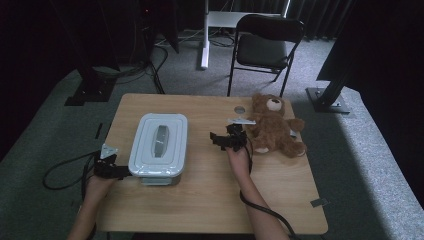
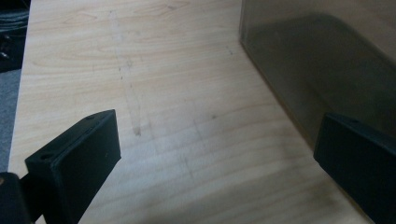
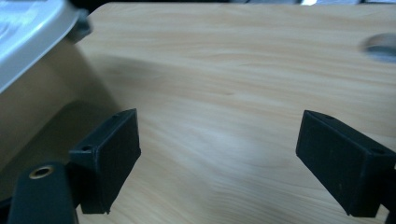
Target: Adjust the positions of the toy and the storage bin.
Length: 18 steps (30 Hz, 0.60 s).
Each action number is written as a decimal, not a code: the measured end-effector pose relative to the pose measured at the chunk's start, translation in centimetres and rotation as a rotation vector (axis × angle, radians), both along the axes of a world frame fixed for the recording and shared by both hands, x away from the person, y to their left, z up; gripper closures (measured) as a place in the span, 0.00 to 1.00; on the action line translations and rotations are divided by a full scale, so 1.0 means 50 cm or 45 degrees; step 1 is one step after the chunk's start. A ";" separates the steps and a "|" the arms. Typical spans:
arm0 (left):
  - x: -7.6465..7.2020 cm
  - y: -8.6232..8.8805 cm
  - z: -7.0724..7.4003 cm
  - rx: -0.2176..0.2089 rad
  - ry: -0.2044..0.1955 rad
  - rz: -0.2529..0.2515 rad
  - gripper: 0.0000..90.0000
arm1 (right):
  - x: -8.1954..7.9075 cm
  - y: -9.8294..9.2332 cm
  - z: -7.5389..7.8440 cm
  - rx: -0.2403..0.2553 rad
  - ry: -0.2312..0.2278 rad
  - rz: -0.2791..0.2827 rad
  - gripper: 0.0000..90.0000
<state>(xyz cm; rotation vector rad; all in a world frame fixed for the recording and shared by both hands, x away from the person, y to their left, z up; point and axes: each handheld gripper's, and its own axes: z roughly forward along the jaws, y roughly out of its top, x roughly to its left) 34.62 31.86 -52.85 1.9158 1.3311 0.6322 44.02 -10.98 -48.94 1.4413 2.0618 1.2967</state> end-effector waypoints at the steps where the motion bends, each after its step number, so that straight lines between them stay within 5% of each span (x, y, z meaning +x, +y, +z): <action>1: 0.004 -0.002 0.001 -0.001 0.002 -0.008 0.01 | 0.001 0.008 -0.005 0.000 0.005 0.009 0.14; 8: 0.010 -0.019 0.006 0.010 0.002 -0.039 0.01 | 0.009 0.060 -0.039 -0.032 0.029 0.113 0.14; 12: 0.007 -0.024 0.005 0.004 0.003 -0.044 0.01 | 0.014 0.058 -0.048 0.014 0.034 0.139 0.14; 18: 0.001 -0.048 0.003 0.004 0.014 -0.087 0.01 | 0.023 0.058 -0.056 -0.001 0.050 0.177 0.14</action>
